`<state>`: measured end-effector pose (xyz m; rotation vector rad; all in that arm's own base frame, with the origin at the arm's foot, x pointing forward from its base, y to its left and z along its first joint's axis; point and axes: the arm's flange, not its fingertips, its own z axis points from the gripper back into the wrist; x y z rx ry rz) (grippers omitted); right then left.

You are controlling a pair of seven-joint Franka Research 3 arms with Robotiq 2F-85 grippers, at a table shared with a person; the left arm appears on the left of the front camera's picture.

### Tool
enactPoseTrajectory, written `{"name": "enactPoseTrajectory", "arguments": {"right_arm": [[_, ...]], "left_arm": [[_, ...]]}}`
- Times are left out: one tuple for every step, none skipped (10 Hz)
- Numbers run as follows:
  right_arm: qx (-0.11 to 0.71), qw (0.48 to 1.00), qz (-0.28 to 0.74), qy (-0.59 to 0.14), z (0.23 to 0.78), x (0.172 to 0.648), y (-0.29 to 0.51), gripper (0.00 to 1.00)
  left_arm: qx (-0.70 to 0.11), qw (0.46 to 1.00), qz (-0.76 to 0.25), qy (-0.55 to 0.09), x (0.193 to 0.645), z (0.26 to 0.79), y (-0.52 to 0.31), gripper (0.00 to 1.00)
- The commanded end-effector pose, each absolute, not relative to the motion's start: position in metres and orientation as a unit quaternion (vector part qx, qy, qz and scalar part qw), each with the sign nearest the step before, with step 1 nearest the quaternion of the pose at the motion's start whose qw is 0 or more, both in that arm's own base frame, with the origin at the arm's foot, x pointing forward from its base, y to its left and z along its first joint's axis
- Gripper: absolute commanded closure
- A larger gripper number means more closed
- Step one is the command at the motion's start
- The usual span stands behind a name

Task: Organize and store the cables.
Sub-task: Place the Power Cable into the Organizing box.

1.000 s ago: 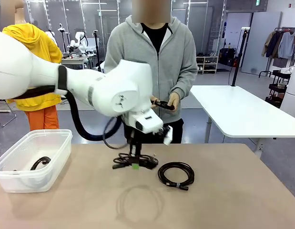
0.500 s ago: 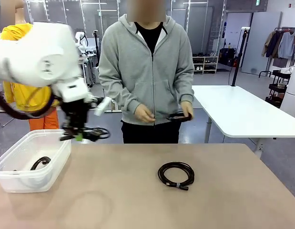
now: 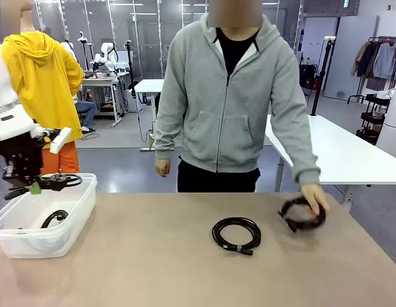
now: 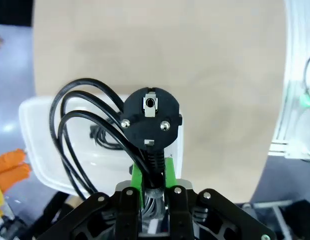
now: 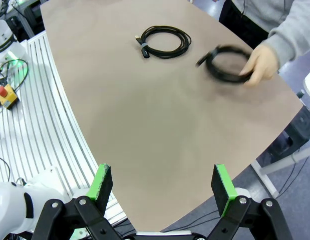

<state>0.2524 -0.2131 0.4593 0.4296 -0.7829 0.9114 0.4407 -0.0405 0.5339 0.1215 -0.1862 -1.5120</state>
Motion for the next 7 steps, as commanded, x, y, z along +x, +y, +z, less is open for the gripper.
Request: {"name": "enactPoseTrajectory", "arguments": {"right_arm": [[0.202, 0.8, 0.426, -0.371, 0.46, 0.251, -0.212, 0.0], [0.202, 0.8, 0.426, -0.371, 0.46, 0.251, -0.212, 0.0], [0.202, 0.8, 0.426, -0.371, 0.46, 0.251, -0.212, 0.0], [0.202, 0.8, 0.426, -0.371, 0.46, 0.251, -0.212, 0.0], [0.202, 0.8, 0.426, -0.371, 0.46, 0.251, -0.212, 0.0], [0.202, 0.8, 0.426, -0.371, 0.46, 0.251, -0.212, 0.0], [0.202, 0.8, 0.426, -0.371, 0.46, 0.251, -0.212, 0.0]], "left_arm": [[0.063, 0.753, -0.647, -0.107, 0.449, 0.527, -0.028, 0.81], [0.055, 0.767, -0.632, -0.101, 0.46, 0.517, -0.022, 0.81], [0.044, 0.783, -0.612, -0.101, 0.471, 0.502, -0.021, 0.81], [0.039, 0.802, -0.585, -0.111, 0.482, 0.488, -0.019, 0.81], [0.037, 0.824, -0.553, -0.12, 0.496, 0.473, -0.017, 0.81], [0.034, 0.839, -0.531, -0.112, 0.504, 0.457, -0.018, 0.81], [0.031, 0.847, -0.523, -0.091, 0.506, 0.44, -0.021, 0.81]]}}
